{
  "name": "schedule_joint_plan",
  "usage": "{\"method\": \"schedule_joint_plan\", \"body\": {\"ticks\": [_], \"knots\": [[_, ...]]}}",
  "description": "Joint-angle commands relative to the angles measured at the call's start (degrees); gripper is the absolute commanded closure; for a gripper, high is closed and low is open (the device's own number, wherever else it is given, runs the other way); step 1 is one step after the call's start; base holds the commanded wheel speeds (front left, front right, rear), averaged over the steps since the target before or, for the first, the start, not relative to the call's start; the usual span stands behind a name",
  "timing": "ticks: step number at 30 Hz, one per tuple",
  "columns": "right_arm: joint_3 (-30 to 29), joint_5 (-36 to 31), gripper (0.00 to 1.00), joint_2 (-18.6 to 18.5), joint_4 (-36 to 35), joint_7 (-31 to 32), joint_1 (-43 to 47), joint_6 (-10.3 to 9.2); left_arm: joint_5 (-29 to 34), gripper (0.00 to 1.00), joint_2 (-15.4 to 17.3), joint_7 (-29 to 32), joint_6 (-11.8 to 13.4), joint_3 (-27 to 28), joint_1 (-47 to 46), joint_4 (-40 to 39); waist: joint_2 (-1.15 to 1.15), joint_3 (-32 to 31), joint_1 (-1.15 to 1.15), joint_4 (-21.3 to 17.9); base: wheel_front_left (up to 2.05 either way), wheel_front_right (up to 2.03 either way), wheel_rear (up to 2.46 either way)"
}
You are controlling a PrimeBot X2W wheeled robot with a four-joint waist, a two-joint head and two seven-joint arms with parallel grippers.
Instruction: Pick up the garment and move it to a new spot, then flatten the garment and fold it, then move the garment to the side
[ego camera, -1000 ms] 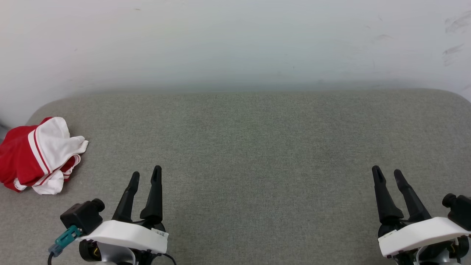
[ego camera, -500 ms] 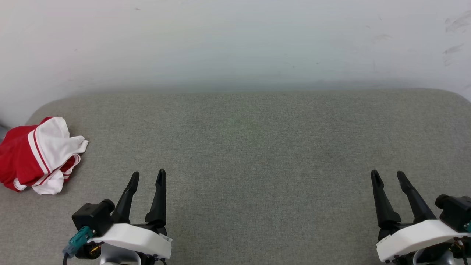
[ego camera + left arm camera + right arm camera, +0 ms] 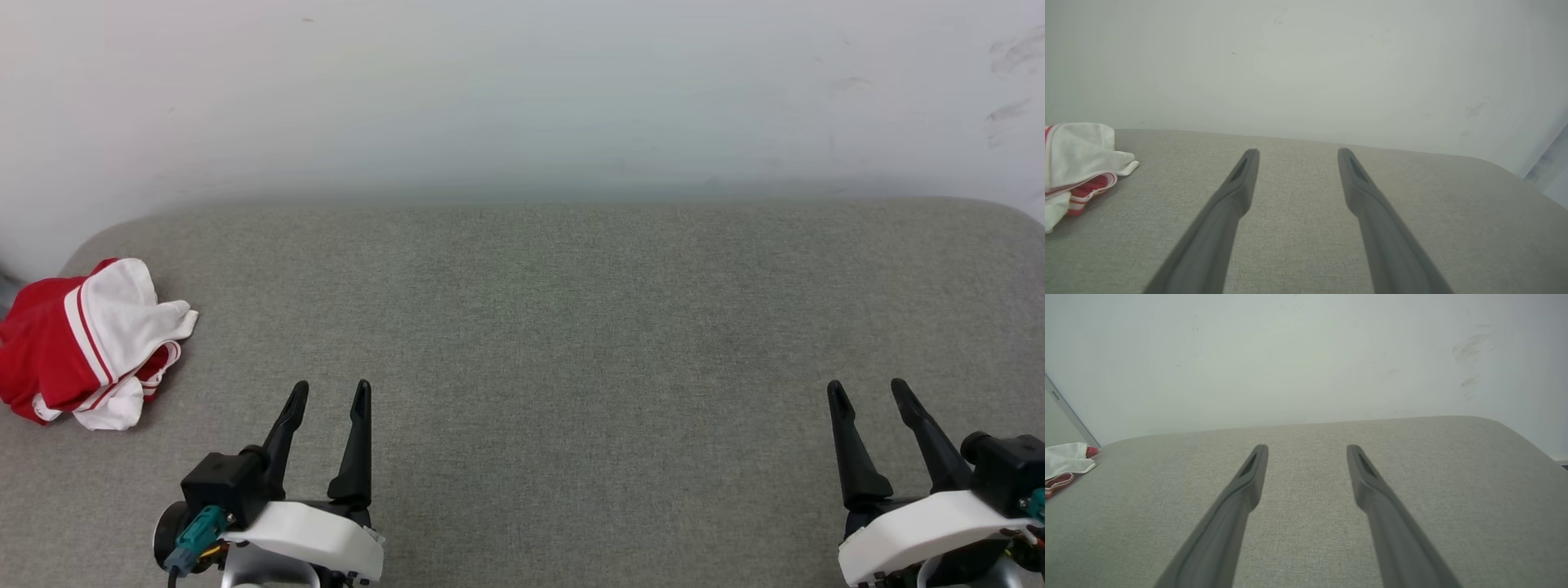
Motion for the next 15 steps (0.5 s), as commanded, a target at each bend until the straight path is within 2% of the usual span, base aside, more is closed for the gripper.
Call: {"method": "schedule_joint_plan", "body": {"ticks": [1, 15], "knots": [[0.03, -0.94, 0.0, 0.16, -0.84, 0.01, 0.46, -0.01, 1.29, 0.0, 0.1, -0.54, 0.11, 0.02, -0.32, -0.1, 0.0, -0.01, 0.0, -0.04, 0.0, 0.0, 0.0], [-0.65, -4.73, 0.0, 0.17, -2.65, -0.36, 1.24, -0.02, 5.09, 0.0, -0.47, -2.13, -0.02, 0.39, -0.28, 2.37, 0.0, -0.14, 0.0, -0.12, 0.0, 0.0, 0.0]]}}
